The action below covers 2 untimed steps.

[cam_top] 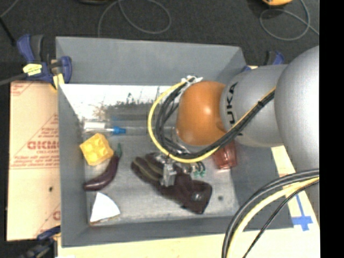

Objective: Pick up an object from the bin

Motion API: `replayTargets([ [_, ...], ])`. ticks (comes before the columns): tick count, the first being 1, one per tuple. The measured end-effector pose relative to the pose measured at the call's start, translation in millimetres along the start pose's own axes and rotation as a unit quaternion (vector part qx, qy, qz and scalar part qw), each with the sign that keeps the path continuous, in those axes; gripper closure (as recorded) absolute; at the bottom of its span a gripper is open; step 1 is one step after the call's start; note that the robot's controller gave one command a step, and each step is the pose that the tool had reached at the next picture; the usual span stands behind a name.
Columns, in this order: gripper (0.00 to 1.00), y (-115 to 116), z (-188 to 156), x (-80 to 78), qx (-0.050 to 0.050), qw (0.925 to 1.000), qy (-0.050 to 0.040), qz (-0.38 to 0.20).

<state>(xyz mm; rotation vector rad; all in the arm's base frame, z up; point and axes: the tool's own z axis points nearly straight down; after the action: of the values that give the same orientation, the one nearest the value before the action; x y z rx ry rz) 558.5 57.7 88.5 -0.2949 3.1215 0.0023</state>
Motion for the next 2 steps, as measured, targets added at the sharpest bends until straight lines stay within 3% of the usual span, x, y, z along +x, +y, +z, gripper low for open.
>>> replayTargets([
  [2, 1.00, 0.0, 0.0, 0.0, 0.000, 1.0000, 0.0000, 0.001],
])
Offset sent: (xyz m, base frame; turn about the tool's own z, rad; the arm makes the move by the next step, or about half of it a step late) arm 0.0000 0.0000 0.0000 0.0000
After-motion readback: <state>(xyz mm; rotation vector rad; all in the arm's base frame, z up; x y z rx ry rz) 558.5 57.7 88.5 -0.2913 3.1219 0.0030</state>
